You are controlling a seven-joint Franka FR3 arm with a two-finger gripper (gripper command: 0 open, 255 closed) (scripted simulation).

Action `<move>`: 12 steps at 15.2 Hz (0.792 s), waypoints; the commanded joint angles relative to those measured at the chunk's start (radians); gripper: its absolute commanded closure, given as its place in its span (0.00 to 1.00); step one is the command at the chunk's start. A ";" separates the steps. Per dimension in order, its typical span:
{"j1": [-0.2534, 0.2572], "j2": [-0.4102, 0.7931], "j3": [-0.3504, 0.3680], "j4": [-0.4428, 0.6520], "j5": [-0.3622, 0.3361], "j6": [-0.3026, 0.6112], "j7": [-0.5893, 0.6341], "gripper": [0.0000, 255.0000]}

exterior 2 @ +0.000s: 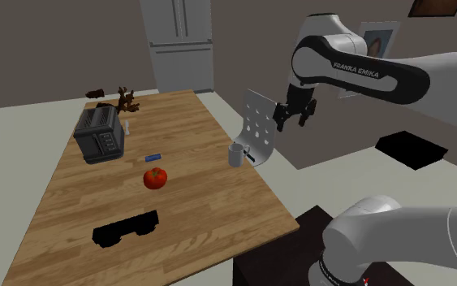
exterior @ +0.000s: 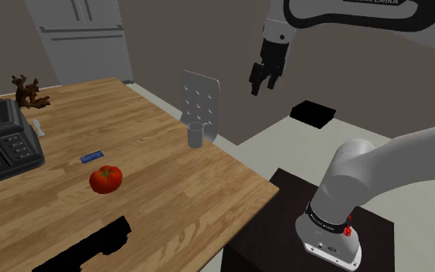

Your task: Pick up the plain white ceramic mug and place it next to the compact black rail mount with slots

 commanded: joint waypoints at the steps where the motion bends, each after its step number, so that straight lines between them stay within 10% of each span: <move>1: 0.000 0.000 0.000 0.000 0.000 0.000 0.000 0.00; 12: 0.046 0.421 0.006 0.136 0.013 0.182 -0.047 0.00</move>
